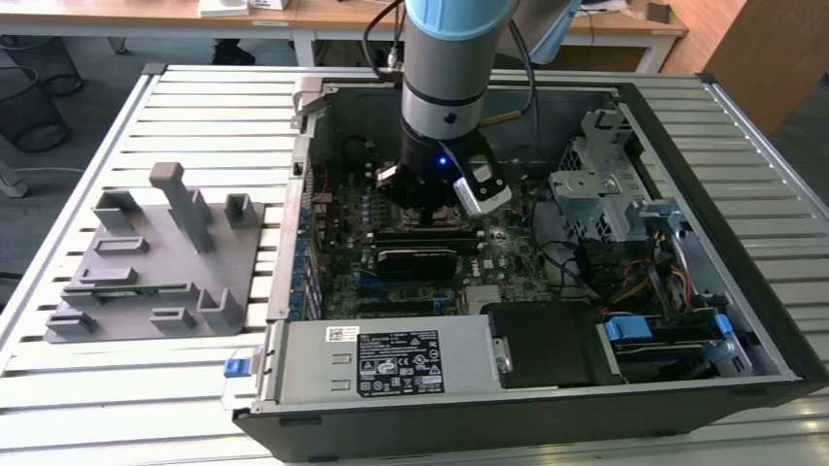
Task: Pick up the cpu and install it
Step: 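Install the second cpu locking lever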
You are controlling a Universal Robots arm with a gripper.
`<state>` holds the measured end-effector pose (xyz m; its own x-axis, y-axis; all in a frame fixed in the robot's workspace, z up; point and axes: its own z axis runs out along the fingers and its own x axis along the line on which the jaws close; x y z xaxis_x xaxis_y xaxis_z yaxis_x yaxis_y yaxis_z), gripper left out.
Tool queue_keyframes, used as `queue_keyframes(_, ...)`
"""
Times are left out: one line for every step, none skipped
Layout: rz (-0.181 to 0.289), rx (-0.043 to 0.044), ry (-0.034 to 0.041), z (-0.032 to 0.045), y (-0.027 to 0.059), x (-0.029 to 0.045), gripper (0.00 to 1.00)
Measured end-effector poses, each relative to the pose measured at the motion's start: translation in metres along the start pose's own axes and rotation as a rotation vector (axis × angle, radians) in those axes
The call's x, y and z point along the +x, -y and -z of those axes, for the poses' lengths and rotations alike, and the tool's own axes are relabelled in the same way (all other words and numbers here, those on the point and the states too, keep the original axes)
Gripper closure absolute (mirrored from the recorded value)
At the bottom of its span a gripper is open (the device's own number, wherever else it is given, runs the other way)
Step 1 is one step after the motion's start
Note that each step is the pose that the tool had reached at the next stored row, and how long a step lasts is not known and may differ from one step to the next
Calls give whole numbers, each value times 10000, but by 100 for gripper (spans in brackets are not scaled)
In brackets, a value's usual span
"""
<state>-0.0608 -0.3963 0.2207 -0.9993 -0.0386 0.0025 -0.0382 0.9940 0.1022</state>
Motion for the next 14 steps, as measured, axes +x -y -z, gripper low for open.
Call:
queue_keyframes(0,-74,3,1,13,4,89)
queue_keyframes(1,-156,6,2,24,9,89)
queue_keyframes(1,-219,9,2,30,15,89)
queue_keyframes(0,-263,10,1,34,22,89)
queue_keyframes(1,-294,11,0,38,29,89)
queue_keyframes(2,-305,13,-4,44,38,89)
queue_keyframes(2,-308,13,-10,50,45,89)
queue_keyframes(1,-308,12,-18,56,52,89)
queue_keyframes(2,-309,11,-26,63,57,89)
queue_keyframes(3,-312,12,-35,70,60,89)
queue_keyframes(2,-316,10,-45,76,62,89)
queue_keyframes(2,-323,7,-53,82,63,89)
queue_keyframes(1,-333,4,-59,88,64,89)
queue_keyframes(0,-353,5,-66,93,65,89)
